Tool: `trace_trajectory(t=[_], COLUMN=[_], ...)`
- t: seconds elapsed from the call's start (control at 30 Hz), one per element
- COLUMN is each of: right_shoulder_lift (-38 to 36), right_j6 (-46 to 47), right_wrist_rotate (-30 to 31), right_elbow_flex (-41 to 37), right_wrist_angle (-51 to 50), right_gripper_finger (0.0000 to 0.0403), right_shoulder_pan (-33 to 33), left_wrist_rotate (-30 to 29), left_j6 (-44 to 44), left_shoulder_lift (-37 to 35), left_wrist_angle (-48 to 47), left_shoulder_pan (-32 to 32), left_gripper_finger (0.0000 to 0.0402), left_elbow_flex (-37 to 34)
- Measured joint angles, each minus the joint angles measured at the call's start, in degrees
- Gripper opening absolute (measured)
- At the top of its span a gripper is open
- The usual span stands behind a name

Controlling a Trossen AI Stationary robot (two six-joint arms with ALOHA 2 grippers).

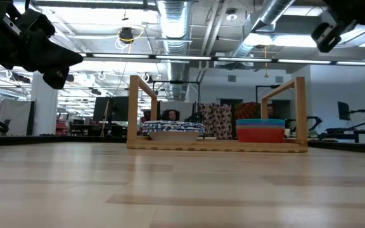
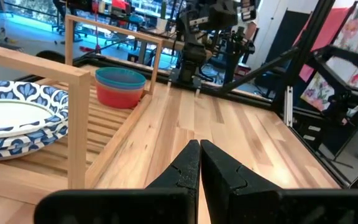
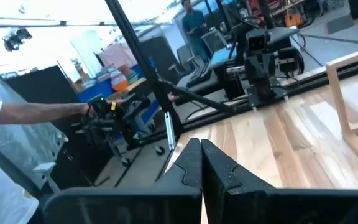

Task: Place and stack bowls onto a shelf
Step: Return to Home Position

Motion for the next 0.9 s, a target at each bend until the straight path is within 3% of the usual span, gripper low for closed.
trace_trajectory(t=[0.33,0.5,0.9], right_shoulder_lift=[-8.0,-9.4,-9.7], right_j6=[-1.9,0.4,-1.8], right_wrist_rotate=[0.1,1.1,1.0], right_elbow_flex=[-6.7,-11.5,-15.1], right_wrist_angle=[0.6,4.7,3.4], right_gripper_finger=[0.0019,0.0018,0.0016], right_shoulder_pan=[-0.1,0.4,0.5], left_wrist_rotate=[0.1,0.1,0.1], left_j6=[0.0,0.0,0.0], left_shoulder_lift=[-0.8,-0.8,-0.8], left_wrist_angle=[0.0,0.0,0.0], left_shoulder_pan=[0.0,0.0,0.0], left_gripper_finger=[0.0000,0.0000,0.0000], left_elbow_flex=[0.0,0.0,0.0])
